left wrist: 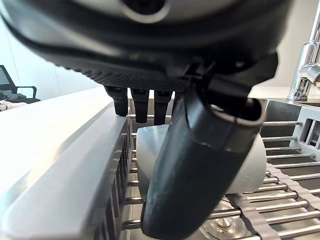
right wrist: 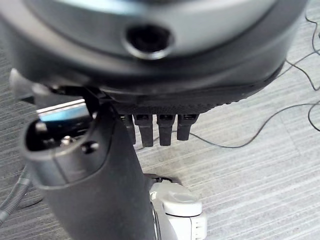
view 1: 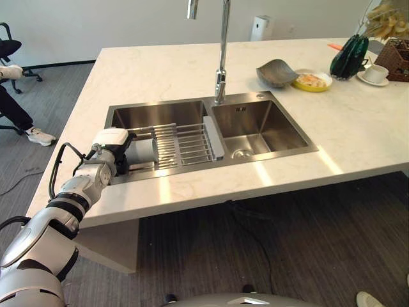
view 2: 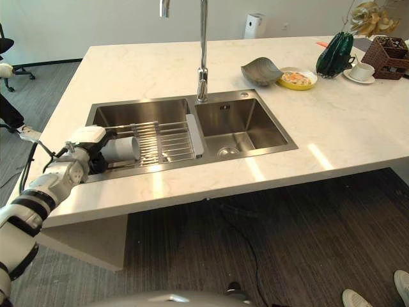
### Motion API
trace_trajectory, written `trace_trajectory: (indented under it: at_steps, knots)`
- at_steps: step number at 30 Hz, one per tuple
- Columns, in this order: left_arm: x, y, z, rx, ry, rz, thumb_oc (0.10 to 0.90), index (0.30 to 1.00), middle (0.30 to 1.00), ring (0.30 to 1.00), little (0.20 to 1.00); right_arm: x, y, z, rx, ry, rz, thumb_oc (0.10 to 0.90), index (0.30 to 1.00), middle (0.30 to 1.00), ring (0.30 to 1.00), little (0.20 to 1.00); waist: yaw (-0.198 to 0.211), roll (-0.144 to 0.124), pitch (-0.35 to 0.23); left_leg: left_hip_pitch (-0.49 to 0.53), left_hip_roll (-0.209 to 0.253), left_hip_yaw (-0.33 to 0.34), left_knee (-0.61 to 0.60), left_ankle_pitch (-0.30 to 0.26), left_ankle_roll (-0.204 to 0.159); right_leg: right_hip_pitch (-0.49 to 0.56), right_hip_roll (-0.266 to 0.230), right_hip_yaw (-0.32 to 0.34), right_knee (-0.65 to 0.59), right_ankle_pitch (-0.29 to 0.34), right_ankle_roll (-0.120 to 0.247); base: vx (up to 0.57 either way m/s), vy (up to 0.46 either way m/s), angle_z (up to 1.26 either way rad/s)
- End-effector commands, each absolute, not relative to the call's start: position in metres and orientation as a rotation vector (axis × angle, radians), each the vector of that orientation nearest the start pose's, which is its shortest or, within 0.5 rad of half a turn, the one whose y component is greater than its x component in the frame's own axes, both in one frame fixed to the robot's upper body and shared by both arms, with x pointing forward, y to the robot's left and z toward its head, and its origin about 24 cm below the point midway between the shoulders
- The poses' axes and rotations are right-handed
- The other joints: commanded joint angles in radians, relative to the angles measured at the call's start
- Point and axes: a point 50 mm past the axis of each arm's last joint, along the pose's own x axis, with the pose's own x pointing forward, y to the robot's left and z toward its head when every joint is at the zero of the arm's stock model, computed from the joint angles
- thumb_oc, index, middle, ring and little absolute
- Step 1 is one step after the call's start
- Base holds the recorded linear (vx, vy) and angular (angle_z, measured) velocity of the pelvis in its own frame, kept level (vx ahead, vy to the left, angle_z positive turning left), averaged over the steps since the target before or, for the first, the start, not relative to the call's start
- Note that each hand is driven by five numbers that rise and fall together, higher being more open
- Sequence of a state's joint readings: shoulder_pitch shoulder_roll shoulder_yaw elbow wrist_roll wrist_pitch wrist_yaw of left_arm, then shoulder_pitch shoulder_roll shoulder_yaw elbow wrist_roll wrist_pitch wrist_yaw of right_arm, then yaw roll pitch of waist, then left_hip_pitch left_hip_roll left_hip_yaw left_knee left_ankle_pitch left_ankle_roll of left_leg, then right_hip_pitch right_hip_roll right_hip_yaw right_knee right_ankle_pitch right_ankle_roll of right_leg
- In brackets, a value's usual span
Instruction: Place the dishes in the dishwasher.
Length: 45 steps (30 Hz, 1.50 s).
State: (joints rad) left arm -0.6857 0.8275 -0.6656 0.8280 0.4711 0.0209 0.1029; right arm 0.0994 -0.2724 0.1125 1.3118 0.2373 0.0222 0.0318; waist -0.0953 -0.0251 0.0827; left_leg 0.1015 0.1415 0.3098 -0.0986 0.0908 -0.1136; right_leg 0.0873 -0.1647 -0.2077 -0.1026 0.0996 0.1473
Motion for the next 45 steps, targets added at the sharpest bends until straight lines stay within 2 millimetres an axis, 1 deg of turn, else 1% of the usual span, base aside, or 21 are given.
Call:
trace_trajectory:
  at_steps: [1,7,11,15,17,18,19,24,28,29,31,32,35,36,37,38,40,41,42,43,45]
  knots:
    - [0.382,0.283,0.173,1.576,0.023,0.117,0.8,0.9,0.9,0.9,0.9,0.048,-0.265,-0.162,-0.139,1.366,-0.241,0.8,0.9,0.9,0.9,0.9,0.01,0.037,0.025,0.037,-0.007,-0.008,0.011,-0.098,-0.006,-0.057,-0.056,-0.066,0.015,0.005,0.113,0.01,0.016,-0.1]
    - [0.384,0.276,0.171,1.58,0.027,0.067,0.8,0.9,0.9,0.9,0.9,0.048,-0.266,-0.161,-0.142,1.37,-0.239,0.8,0.9,0.9,0.9,0.9,0.004,0.039,0.025,0.042,-0.007,0.003,0.011,-0.102,-0.006,-0.063,-0.058,-0.059,0.015,0.01,0.114,0.01,0.014,-0.08]
    - [0.384,0.275,0.157,1.598,0.09,0.013,0.8,0.9,0.9,0.9,0.9,0.046,-0.267,-0.161,-0.148,1.377,-0.238,0.8,0.9,0.9,0.9,0.9,-0.003,0.04,0.028,0.047,-0.008,0.012,0.011,-0.105,-0.004,-0.064,-0.059,-0.056,0.015,0.014,0.114,0.0,0.011,-0.07]
    - [0.385,0.273,0.151,1.622,0.12,-0.022,0.8,0.9,0.9,0.9,0.9,0.046,-0.267,-0.161,-0.151,1.381,-0.236,0.8,0.9,0.9,0.9,0.9,-0.005,0.041,0.029,0.049,-0.01,0.015,0.011,-0.106,-0.003,-0.065,-0.06,-0.056,0.015,0.016,0.114,0.0,0.012,-0.05]
    - [0.385,0.273,0.143,1.638,0.159,-0.045,0.8,0.9,0.9,0.9,0.9,0.047,-0.267,-0.161,-0.157,1.386,-0.228,0.8,0.9,0.9,0.9,0.9,-0.008,0.041,0.03,0.048,-0.011,0.017,0.011,-0.107,-0.002,-0.065,-0.061,-0.055,0.015,0.017,0.114,0.0,0.01,-0.04]
    - [0.385,0.272,0.143,1.637,0.159,-0.045,0.736,0.804,0.804,0.804,0.804,0.047,-0.268,-0.161,-0.158,1.386,-0.228,0.8,0.9,0.9,0.9,0.9,-0.008,0.041,0.03,0.048,-0.011,0.017,0.011,-0.107,-0.002,-0.065,-0.061,-0.055,0.015,0.017,0.114,-0.01,0.011,-0.04]
    - [0.386,0.27,0.139,1.641,0.173,-0.064,0.4,0.3,0.3,0.3,0.3,0.046,-0.268,-0.161,-0.159,1.391,-0.227,0.8,0.9,0.9,0.9,0.9,-0.009,0.041,0.029,0.048,-0.011,0.016,0.011,-0.107,-0.002,-0.065,-0.064,-0.057,0.015,0.017,0.114,-0.01,0.008,-0.04]
    - [0.386,0.267,0.136,1.631,0.185,-0.082,0.4,0.3,0.3,0.3,0.3,0.046,-0.268,-0.161,-0.156,1.395,-0.227,0.8,0.9,0.9,0.9,0.9,-0.006,0.039,0.031,0.044,-0.013,0.01,0.011,-0.108,-0.001,-0.063,-0.067,-0.063,0.015,0.018,0.114,0.0,0.0,0.0]
    - [0.389,0.26,0.141,1.66,0.143,-0.094,0.4,0.3,0.3,0.3,0.3,0.045,-0.268,-0.161,-0.158,1.396,-0.221,0.8,0.9,0.9,0.9,0.9,-0.003,0.039,0.031,0.042,-0.012,0.001,0.011,-0.107,-0.003,-0.057,-0.069,-0.075,0.015,0.014,0.114,0.0,-0.002,0.01]
    - [0.39,0.251,0.148,1.712,0.081,-0.123,0.4,0.3,0.3,0.3,0.3,0.045,-0.268,-0.161,-0.157,1.392,-0.219,0.8,0.9,0.9,0.9,0.9,-0.001,0.039,0.031,0.042,-0.01,-0.003,0.011,-0.107,-0.004,-0.052,-0.068,-0.079,0.015,0.012,0.114,-0.01,-0.012,0.04]
    - [0.39,0.248,0.151,1.74,0.047,-0.135,0.4,0.3,0.3,0.3,0.3,0.045,-0.268,-0.161,-0.155,1.386,-0.219,0.8,0.9,0.9,0.9,0.9,0.001,0.039,0.03,0.041,-0.009,-0.005,0.011,-0.107,-0.005,-0.051,-0.068,-0.082,0.015,0.011,0.114,-0.01,-0.017,0.05]
    - [0.388,0.243,0.157,1.768,-0.018,-0.145,0.4,0.3,0.3,0.3,0.3,0.046,-0.269,-0.161,-0.155,1.375,-0.221,0.8,0.9,0.9,0.9,0.9,0.006,0.039,0.028,0.042,-0.006,-0.007,0.011,-0.107,-0.007,-0.048,-0.066,-0.087,0.015,0.008,0.114,-0.01,-0.026,0.05]
    - [0.384,0.241,0.17,1.759,-0.125,-0.106,0.4,0.3,0.3,0.3,0.3,0.047,-0.266,-0.161,-0.147,1.359,-0.22,0.8,0.9,0.9,0.9,0.9,0.017,0.039,0.026,0.043,0.001,-0.016,0.011,-0.103,-0.011,-0.04,-0.064,-0.097,0.015,0.0,0.114,-0.01,-0.033,0.04]
    - [0.384,0.241,0.17,1.759,-0.124,-0.106,0.4,0.3,0.3,0.3,0.3,0.047,-0.266,-0.161,-0.148,1.36,-0.219,0.8,0.9,0.9,0.9,0.9,0.016,0.039,0.026,0.043,0.001,-0.016,0.011,-0.103,-0.011,-0.039,-0.064,-0.098,0.015,0.0,0.114,0.0,-0.053,0.07]
    - [0.38,0.242,0.181,1.738,-0.2,-0.05,0.4,0.3,0.3,0.3,0.3,0.046,-0.263,-0.162,-0.144,1.353,-0.214,0.8,0.9,0.9,0.9,0.9,0.025,0.038,0.024,0.039,0.007,-0.026,0.011,-0.098,-0.017,-0.031,-0.06,-0.108,0.015,-0.009,0.112,0.01,-0.059,0.08]
    - [0.379,0.24,0.185,1.725,-0.231,-0.03,0.4,0.3,0.3,0.3,0.3,0.045,-0.262,-0.162,-0.14,1.354,-0.214,0.8,0.9,0.9,0.9,0.9,0.031,0.038,0.023,0.038,0.01,-0.031,0.011,-0.096,-0.018,-0.027,-0.058,-0.111,0.015,-0.014,0.111,0.0,-0.086,0.11]
    - [0.374,0.232,0.204,1.658,-0.358,0.018,0.4,0.3,0.3,0.3,0.3,0.043,-0.261,-0.163,-0.129,1.352,-0.224,0.8,0.9,0.9,0.9,0.9,0.046,0.037,0.024,0.032,0.02,-0.05,0.011,-0.086,-0.026,-0.018,-0.05,-0.124,0.015,-0.027,0.105,-0.01,-0.075,0.16]
    - [0.374,0.232,0.204,1.658,-0.358,0.018,0.4,0.3,0.3,0.3,0.3,0.043,-0.261,-0.163,-0.129,1.352,-0.224,0.8,0.9,0.9,0.9,0.9,0.046,0.037,0.024,0.032,0.02,-0.05,0.011,-0.086,-0.026,-0.018,-0.05,-0.124,0.015,-0.027,0.105,-0.01,-0.071,0.32]
    - [0.37,0.226,0.214,1.607,-0.43,0.04,0.4,0.3,0.3,0.3,0.3,0.042,-0.261,-0.163,-0.124,1.355,-0.23,0.8,0.9,0.9,0.9,0.9,0.053,0.037,0.023,0.027,0.026,-0.061,0.011,-0.081,-0.031,-0.012,-0.046,-0.132,0.015,-0.034,0.102,0.0,-0.1,0.29]
    - [0.36,0.216,0.227,1.501,-0.542,0.059,0.4,0.3,0.3,0.3,0.3,0.04,-0.26,-0.163,-0.115,1.357,-0.235,0.8,0.9,0.9,0.9,0.9,0.065,0.039,0.021,0.022,0.037,-0.081,0.011,-0.072,-0.038,-0.003,-0.038,-0.145,0.015,-0.046,0.096,0.01,-0.139,0.32]
    - [0.344,0.212,0.242,1.318,-0.663,0.105,0.4,0.3,0.3,0.3,0.3,0.039,-0.258,-0.164,-0.114,1.354,-0.228,0.8,0.9,0.9,0.9,0.9,0.076,0.049,0.019,0.022,0.052,-0.104,0.011,-0.06,-0.046,0.013,-0.02,-0.157,0.015,-0.064,0.082,0.02,-0.139,0.44]
